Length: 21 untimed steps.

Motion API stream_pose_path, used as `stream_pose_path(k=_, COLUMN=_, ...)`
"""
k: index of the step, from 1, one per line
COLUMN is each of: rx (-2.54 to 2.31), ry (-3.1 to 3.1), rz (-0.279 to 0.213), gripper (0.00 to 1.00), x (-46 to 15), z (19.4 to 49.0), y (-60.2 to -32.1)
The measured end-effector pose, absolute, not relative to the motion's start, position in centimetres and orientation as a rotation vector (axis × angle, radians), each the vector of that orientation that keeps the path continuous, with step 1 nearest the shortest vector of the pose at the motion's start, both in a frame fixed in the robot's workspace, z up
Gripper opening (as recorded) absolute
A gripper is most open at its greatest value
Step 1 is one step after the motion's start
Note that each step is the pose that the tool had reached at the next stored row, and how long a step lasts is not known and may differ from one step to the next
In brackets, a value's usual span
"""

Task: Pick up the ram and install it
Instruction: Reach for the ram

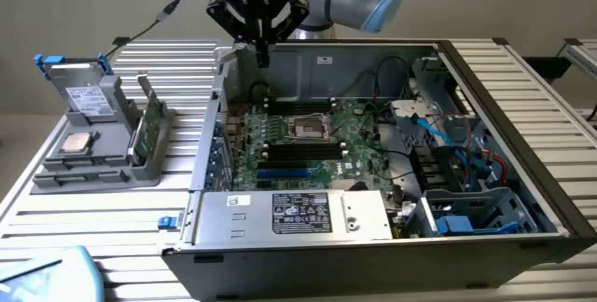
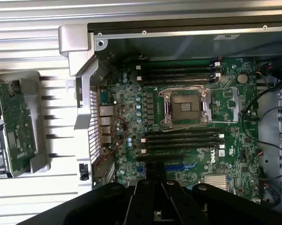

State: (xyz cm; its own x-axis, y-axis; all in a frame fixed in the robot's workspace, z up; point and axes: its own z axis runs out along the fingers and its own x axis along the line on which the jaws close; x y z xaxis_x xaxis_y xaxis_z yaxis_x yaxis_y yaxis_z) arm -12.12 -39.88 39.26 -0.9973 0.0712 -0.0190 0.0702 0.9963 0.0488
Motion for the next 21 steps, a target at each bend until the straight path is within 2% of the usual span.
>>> stream_pose_path(k=14, rx=0.111, ry=3.118, rz=0.075, gripper=0.11, x=-12.3, z=39.3, y=-39.9)
stream_pose_path(k=21, rx=0.111, ry=3.121, rz=0.077, gripper=0.11, x=-15.2, z=39.1, y=-39.6)
